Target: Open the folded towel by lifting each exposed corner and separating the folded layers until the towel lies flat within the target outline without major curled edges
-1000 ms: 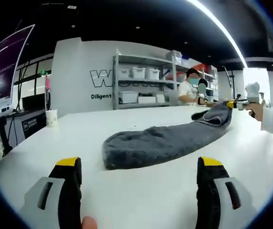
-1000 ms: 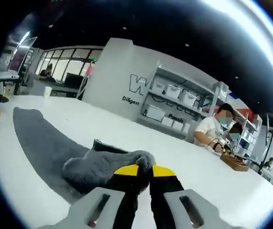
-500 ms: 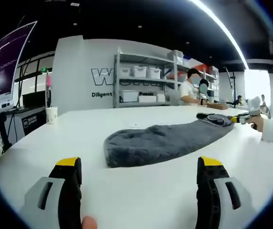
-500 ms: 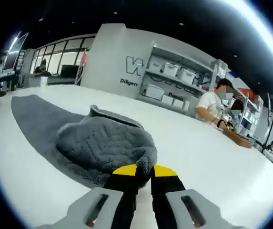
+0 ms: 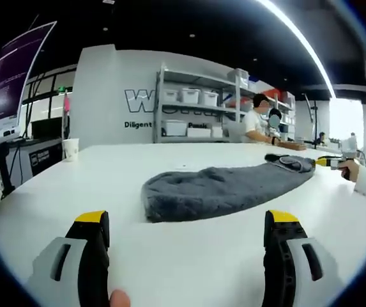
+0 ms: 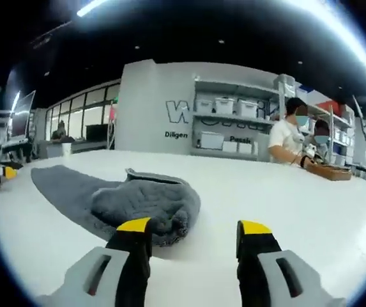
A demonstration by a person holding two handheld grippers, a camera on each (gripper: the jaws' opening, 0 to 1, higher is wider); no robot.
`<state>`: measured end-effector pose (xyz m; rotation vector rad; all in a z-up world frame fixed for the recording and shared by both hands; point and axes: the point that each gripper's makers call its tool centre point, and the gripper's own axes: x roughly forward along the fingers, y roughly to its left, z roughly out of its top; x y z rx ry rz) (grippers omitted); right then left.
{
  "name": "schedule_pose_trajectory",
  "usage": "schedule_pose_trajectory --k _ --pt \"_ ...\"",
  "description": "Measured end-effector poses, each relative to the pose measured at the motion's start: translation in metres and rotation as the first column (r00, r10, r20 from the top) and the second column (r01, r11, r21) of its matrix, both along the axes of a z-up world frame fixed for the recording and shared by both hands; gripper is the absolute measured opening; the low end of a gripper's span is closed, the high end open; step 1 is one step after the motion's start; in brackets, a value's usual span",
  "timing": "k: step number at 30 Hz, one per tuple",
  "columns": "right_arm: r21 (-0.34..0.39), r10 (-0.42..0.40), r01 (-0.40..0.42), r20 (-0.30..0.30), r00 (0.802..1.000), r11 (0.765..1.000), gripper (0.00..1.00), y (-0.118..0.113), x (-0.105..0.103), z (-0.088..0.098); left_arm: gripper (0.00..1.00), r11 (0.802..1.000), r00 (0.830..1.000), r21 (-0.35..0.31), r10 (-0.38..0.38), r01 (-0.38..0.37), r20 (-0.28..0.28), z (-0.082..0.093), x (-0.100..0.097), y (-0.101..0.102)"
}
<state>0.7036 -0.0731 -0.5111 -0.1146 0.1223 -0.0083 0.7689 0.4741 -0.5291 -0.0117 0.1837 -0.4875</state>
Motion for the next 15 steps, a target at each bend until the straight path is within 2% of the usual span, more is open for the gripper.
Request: schedule_pose_trajectory --k 3,8,11,15 --pt "-0.033 0.002 -0.001 0.01 1.0 0.999 0.7 0.003 -0.004 0.005 0.99 1.0 1.0 -0.003 -0.008 0.008 -0.005 -0.002 0.0 -0.001" --pt "-0.07 0.023 -0.021 0.027 0.999 0.997 0.83 0.008 -0.005 0.007 0.99 1.0 1.0 0.01 -0.011 0.011 0.002 -0.002 -0.001 0.0" --pt "-0.06 0.071 -0.068 0.037 0.997 0.996 0.9 0.018 -0.005 0.008 0.99 1.0 1.0 -0.001 -0.023 0.023 -0.01 -0.005 -0.001 0.0" --pt "-0.091 0.153 -0.15 0.029 0.988 0.984 1.0 0.036 -0.002 0.005 0.99 0.999 0.999 -0.011 -0.037 0.036 -0.022 -0.006 -0.003 -0.002"
